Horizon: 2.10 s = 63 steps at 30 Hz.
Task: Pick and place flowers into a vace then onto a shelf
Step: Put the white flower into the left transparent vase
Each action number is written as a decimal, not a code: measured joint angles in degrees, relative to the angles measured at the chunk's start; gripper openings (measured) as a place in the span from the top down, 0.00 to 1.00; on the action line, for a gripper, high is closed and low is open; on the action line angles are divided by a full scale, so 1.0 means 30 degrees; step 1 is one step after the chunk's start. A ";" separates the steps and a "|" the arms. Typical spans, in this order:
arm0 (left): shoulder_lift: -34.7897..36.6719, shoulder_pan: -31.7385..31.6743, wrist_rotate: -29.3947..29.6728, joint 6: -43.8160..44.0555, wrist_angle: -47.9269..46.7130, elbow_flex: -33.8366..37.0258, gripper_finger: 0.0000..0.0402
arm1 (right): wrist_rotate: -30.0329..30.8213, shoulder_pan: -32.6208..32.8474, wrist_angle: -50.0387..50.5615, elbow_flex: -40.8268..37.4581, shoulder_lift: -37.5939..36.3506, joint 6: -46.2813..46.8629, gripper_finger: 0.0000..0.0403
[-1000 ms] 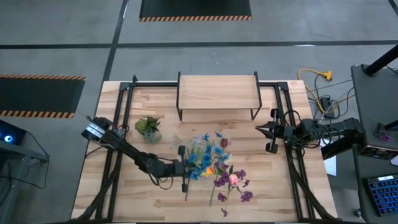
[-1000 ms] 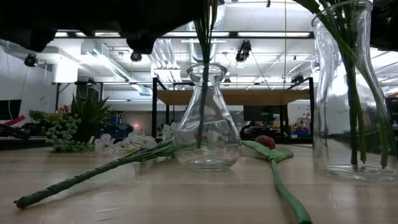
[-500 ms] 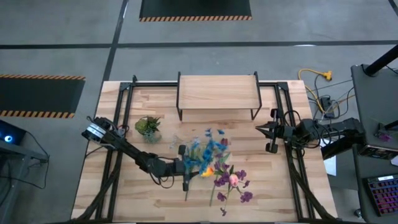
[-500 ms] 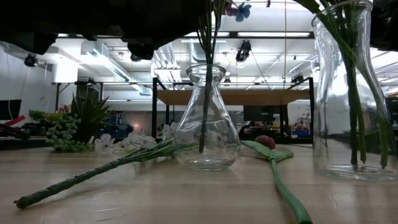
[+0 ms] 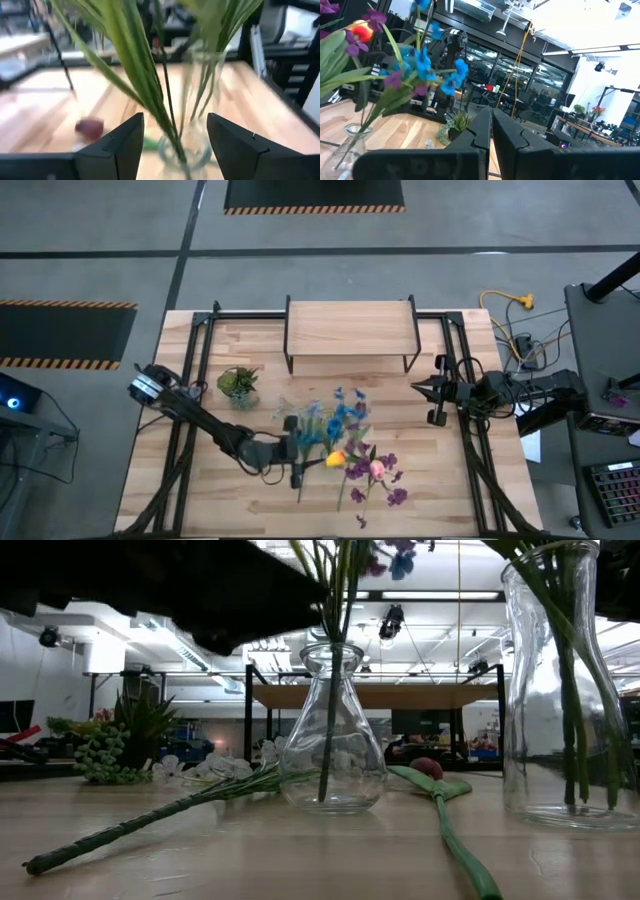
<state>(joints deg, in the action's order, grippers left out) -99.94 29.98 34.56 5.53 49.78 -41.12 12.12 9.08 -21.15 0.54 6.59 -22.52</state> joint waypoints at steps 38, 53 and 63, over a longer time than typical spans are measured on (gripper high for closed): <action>0.4094 0.0364 0.1604 2.0527 -1.6165 0.0007 0.50 | 0.0000 0.0002 0.0180 0.0000 -0.0013 -0.0035 0.98; 0.0270 0.0386 0.0730 2.2314 -1.7699 -0.3254 0.50 | -0.0007 0.0007 0.0271 0.0007 -0.0007 -0.0044 0.98; -0.2804 0.0401 0.0479 2.4954 -2.5216 -0.8701 0.50 | -0.0002 0.0000 0.0277 0.0007 -0.0007 -0.0044 0.98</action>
<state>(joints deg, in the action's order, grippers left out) -108.35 31.18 36.00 80.39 -25.87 -67.23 12.11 9.08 -20.32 0.56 6.57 -22.65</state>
